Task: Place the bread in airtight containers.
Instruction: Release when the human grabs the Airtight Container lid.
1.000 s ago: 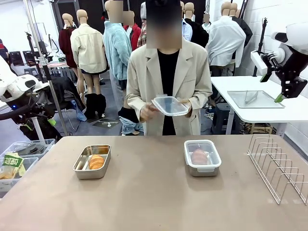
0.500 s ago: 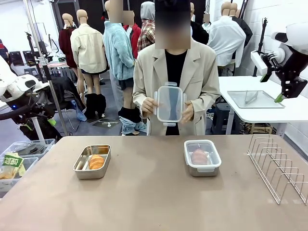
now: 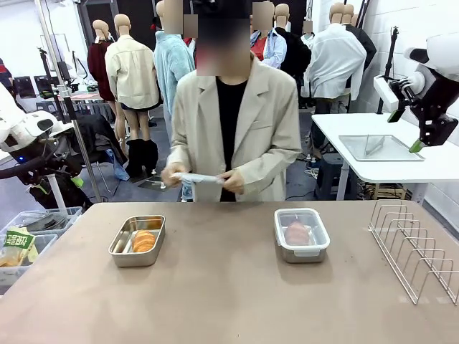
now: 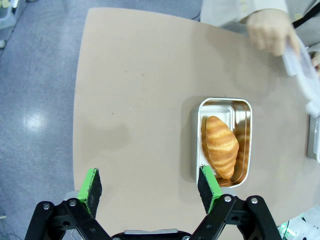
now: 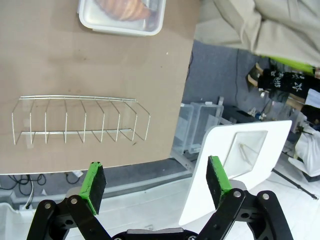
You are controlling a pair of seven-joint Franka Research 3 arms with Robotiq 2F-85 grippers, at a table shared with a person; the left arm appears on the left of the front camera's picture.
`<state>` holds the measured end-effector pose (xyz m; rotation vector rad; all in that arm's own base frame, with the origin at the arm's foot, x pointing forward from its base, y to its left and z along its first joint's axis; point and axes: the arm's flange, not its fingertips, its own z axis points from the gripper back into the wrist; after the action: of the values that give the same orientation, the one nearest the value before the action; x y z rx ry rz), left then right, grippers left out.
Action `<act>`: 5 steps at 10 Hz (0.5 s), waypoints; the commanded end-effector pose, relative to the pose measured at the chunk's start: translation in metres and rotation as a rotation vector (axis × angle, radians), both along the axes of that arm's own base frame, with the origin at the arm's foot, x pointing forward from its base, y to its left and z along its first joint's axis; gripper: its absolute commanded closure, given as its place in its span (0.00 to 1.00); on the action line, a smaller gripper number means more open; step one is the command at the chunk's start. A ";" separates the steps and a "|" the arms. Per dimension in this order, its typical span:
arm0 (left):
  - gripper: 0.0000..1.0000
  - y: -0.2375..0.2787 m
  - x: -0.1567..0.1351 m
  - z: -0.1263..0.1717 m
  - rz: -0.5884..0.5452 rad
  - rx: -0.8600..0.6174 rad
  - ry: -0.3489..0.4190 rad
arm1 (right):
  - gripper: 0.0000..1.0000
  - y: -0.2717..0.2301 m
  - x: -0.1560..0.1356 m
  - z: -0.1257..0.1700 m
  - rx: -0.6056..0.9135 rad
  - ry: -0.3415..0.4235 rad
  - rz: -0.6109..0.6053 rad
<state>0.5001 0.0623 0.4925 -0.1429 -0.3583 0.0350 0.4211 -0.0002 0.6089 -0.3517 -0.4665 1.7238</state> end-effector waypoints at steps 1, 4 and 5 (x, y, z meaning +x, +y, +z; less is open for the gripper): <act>0.00 0.002 -0.001 0.002 -0.001 0.012 -0.001 | 0.00 0.000 0.000 -0.001 0.013 0.001 0.012; 0.00 0.002 -0.001 0.002 -0.001 0.012 -0.001 | 0.00 0.000 0.000 -0.001 0.013 0.001 0.012; 0.00 0.002 -0.001 0.002 -0.001 0.012 -0.001 | 0.00 0.000 0.000 -0.001 0.013 0.001 0.012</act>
<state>0.5001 0.0623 0.4925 -0.1429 -0.3583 0.0350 0.4211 -0.0002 0.6089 -0.3518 -0.4664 1.7237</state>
